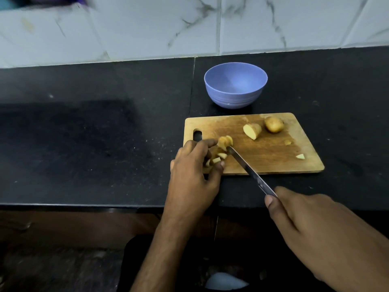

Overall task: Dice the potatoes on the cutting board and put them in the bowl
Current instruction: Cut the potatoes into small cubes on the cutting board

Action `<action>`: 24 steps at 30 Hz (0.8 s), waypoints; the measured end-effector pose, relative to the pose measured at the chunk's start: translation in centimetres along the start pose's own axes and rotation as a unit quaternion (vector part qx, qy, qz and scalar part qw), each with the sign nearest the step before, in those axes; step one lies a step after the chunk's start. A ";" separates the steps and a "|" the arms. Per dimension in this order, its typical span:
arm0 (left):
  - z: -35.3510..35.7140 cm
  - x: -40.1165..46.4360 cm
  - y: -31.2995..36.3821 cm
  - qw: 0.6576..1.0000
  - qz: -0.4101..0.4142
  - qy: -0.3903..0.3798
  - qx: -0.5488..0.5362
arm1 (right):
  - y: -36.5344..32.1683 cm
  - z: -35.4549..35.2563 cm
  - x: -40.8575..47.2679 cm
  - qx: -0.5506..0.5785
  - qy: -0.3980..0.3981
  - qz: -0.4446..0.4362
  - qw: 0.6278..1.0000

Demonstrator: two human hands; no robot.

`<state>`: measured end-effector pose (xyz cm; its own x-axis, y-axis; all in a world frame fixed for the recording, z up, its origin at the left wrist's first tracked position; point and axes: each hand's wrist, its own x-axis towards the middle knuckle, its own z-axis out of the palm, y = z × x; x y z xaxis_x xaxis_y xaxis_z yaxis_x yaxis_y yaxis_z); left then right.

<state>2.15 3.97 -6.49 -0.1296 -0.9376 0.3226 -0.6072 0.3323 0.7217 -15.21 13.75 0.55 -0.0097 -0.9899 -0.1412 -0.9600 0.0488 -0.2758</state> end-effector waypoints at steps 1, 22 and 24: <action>0.0 0.1 -0.1 1.000 -0.002 -0.003 0.001 | 0.1 0.0 0.0 0.003 0.000 0.000 1.000; 1.5 -0.4 1.4 0.994 0.035 0.017 0.105 | 3.8 -0.5 -1.8 0.042 0.019 0.038 0.998; 2.0 -0.4 2.0 0.995 0.046 0.018 0.087 | 4.2 -0.5 -2.0 0.046 0.022 0.045 0.998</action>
<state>-0.59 4.80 -6.39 -0.1641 -0.8987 0.4067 -0.7209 0.3907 0.5725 -19.37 15.84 0.17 -0.1081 -0.9859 -0.1276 -0.9251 0.1468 -0.3503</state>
